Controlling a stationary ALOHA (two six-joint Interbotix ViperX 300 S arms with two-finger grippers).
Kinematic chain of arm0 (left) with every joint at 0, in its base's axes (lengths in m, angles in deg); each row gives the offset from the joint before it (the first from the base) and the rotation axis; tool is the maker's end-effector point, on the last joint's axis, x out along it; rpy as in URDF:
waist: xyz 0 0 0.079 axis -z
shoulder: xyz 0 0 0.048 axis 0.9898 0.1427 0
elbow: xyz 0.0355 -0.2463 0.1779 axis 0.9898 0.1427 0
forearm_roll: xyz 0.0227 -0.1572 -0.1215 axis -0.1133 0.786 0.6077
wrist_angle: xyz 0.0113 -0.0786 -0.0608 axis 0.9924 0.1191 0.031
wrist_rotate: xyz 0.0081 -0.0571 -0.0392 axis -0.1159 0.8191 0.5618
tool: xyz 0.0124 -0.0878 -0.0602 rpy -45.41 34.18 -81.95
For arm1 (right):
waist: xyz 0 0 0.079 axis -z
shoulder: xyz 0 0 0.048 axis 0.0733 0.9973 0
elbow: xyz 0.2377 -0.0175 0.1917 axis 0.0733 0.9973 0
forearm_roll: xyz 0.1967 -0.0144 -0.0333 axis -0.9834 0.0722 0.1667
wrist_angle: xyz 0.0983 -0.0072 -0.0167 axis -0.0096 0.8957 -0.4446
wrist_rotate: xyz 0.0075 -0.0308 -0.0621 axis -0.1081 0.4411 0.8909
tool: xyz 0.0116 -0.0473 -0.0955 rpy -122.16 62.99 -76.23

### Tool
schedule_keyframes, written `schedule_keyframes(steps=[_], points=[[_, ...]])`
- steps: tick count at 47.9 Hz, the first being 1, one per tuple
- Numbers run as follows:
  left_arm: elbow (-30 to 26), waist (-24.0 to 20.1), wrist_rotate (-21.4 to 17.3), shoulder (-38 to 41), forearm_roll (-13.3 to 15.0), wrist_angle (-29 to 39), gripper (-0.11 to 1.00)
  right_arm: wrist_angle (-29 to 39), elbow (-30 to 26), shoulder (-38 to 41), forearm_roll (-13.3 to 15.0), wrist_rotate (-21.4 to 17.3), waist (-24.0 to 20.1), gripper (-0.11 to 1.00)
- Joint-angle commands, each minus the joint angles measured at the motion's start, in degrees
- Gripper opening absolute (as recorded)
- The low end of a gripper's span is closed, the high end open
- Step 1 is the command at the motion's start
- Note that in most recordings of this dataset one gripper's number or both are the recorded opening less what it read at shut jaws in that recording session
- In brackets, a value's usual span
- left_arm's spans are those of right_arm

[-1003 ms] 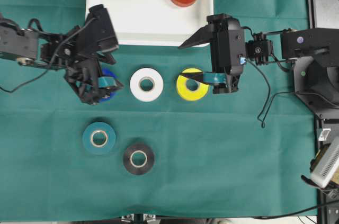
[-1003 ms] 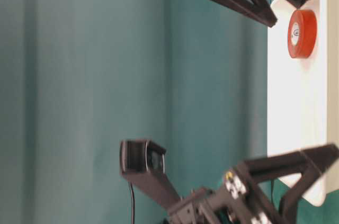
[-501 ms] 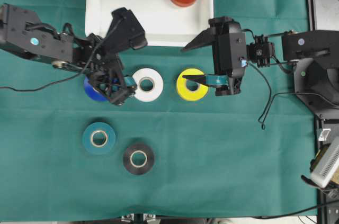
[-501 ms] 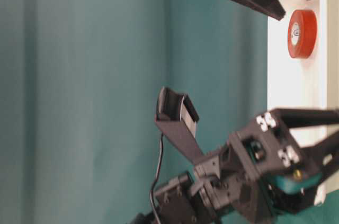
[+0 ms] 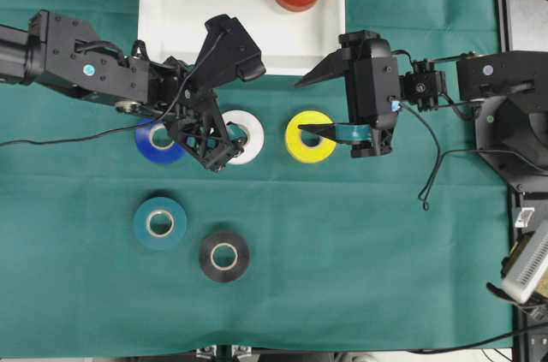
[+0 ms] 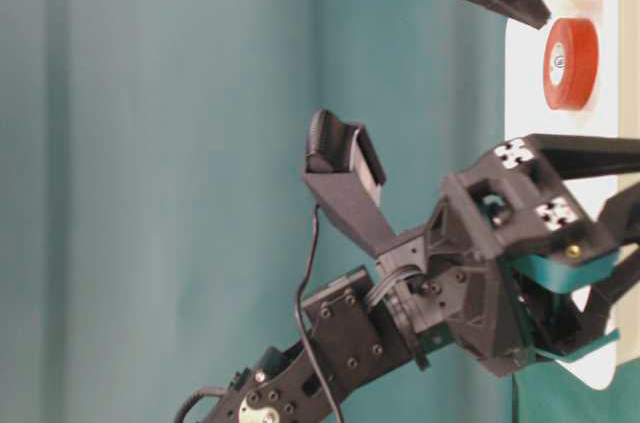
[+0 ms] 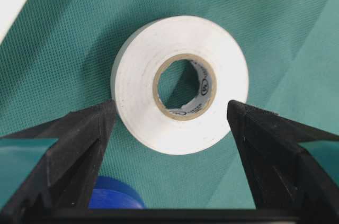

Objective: Put the tape alternately from left to right into the white case.
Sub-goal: 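Move left gripper to white tape and grasp it through the core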

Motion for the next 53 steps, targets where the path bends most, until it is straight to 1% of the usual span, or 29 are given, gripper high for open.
schedule_keyframes(steps=[1,15,27,41,53], points=[[-1.8,0.1,0.1,-0.7,-0.1,0.8,0.43,-0.5,-0.4,-1.6,0.0,-0.1,-0.4,0.81],[-2.0,-0.9,0.2,-0.3,-0.3,1.3,0.43,-0.7,-0.4,-1.6,0.0,-0.1,-0.8,0.81],[-4.1,-1.2,0.3,1.9,-0.3,1.9,0.43,-1.0,-0.4,-1.5,0.0,-0.1,-1.0,0.81],[-3.1,-2.5,0.4,2.3,-0.4,5.0,0.43,-1.1,-0.4,-1.5,0.0,-0.1,-1.1,0.81],[-3.3,-2.8,0.4,2.3,-0.4,4.9,0.43,-1.2,-0.4,-0.5,0.0,-0.1,-1.1,0.81]])
